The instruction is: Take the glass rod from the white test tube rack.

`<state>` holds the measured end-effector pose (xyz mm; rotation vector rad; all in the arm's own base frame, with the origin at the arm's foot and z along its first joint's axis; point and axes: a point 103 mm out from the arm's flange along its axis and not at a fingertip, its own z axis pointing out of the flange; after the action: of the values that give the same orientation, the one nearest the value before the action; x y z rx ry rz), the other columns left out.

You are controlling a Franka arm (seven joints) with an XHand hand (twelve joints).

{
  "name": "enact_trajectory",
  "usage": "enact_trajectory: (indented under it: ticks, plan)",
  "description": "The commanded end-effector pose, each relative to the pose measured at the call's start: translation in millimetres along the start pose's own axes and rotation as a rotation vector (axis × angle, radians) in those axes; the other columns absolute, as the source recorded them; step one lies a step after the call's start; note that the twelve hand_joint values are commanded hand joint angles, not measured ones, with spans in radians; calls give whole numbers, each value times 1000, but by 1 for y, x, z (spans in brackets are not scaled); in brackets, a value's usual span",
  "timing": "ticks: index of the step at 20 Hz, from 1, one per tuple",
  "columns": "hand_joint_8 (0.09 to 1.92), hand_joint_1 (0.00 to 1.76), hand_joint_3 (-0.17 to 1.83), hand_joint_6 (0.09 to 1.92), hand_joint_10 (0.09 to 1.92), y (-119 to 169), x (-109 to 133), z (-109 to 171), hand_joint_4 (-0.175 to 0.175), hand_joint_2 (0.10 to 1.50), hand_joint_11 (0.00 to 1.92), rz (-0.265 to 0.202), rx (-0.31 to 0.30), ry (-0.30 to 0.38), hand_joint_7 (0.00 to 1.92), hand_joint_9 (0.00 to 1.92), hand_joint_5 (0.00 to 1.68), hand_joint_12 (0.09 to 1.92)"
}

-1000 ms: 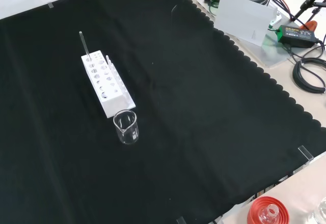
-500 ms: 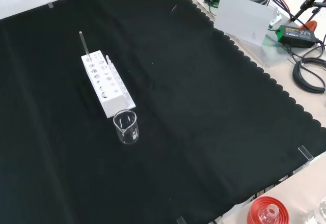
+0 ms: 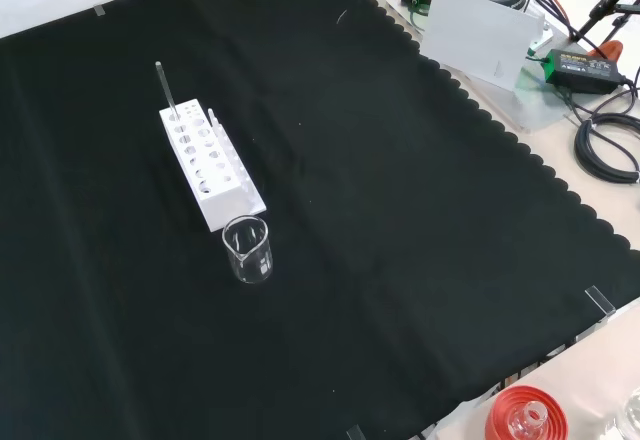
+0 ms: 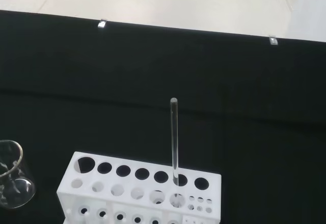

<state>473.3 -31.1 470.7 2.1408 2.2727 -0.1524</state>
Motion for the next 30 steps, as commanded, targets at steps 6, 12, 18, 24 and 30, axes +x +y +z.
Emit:
enact_trajectory:
  ticks: [6, 12, 18, 24, 30]
  plan:
    - [790, 580, 99, 87, 809, 32, -20, 29, 12, 914, 608, -17, 1, 35, 415, 648, 436, 1321]
    - [790, 602, 108, 87, 785, 47, -18, 47, 2, 908, 681, -37, 14, 42, 447, 707, 460, 1286]
    - [785, 620, 127, 124, 728, 58, -21, 67, -16, 901, 798, -34, 29, 41, 627, 832, 483, 1235]
    - [785, 619, 136, 143, 709, 68, -22, 86, -21, 899, 852, -38, 52, 42, 648, 871, 483, 1212]
    - [783, 607, 143, 155, 701, 85, -14, 104, -23, 899, 872, -46, 94, 22, 639, 883, 479, 1205]
